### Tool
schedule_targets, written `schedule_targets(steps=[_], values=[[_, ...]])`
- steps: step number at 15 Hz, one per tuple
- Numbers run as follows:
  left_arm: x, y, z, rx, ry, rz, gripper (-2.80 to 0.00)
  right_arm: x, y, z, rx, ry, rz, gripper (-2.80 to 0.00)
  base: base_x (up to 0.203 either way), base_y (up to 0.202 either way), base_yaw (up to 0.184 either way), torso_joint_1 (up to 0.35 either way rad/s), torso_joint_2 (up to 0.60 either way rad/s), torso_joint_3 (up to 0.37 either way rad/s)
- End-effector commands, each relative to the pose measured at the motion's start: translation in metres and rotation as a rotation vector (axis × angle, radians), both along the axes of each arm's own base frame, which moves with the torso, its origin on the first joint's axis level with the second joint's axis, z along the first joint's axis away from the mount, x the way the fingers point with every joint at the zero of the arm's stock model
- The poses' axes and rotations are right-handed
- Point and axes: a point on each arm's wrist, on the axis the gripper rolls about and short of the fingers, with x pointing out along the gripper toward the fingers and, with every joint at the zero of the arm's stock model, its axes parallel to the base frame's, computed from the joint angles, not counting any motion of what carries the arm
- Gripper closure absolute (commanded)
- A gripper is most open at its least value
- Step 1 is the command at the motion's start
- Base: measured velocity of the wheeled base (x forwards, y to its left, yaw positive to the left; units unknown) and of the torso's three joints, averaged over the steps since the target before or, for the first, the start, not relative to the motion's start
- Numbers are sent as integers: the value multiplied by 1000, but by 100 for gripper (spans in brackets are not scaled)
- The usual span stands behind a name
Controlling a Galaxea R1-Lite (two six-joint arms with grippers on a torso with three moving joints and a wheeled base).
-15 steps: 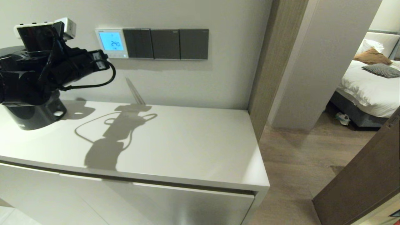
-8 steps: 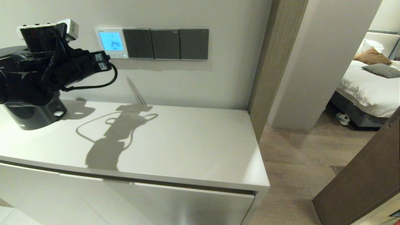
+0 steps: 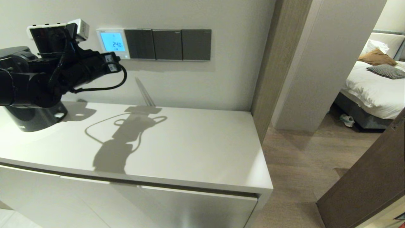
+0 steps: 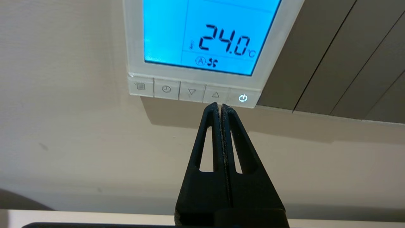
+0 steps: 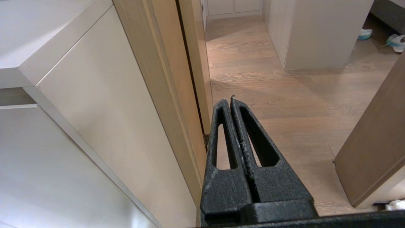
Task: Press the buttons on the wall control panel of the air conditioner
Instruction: Press the temperature increase button
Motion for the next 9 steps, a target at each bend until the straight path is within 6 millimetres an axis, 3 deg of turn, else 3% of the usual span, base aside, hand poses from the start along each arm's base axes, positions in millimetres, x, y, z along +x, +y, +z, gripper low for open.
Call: schedule_targets(steps=[1, 9], values=[[-1, -1, 2, -2, -6, -4, 0, 0, 0, 0, 0, 3, 1, 0, 0, 0, 0, 0, 0, 0], [6, -1, -1, 0, 0, -1, 0, 0, 0, 0, 0, 3, 1, 0, 0, 0, 0, 0, 0, 0]])
